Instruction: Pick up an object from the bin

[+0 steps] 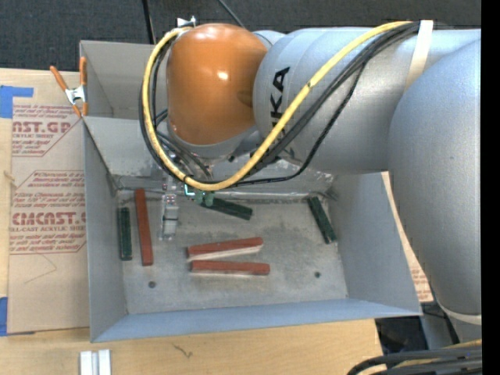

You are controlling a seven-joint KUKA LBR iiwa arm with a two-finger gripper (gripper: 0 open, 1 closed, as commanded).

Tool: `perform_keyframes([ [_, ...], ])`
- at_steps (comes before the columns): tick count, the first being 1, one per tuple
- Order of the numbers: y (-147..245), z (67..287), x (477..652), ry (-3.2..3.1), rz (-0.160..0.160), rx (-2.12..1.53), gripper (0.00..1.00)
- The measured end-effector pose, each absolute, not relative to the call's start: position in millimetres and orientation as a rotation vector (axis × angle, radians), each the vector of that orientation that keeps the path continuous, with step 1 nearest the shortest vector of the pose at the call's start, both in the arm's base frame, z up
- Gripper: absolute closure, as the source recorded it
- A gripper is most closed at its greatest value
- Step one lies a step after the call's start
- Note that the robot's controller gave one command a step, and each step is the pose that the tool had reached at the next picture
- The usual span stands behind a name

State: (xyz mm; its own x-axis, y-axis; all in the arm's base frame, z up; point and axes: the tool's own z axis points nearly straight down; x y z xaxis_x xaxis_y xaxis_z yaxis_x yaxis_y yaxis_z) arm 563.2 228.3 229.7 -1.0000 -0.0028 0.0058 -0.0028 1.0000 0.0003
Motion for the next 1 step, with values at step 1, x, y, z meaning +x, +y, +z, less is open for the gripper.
perform_keyframes([
  [1, 227.8, 232.5, 564.2, -3.14, -0.002, 0.003, 0.0],
])
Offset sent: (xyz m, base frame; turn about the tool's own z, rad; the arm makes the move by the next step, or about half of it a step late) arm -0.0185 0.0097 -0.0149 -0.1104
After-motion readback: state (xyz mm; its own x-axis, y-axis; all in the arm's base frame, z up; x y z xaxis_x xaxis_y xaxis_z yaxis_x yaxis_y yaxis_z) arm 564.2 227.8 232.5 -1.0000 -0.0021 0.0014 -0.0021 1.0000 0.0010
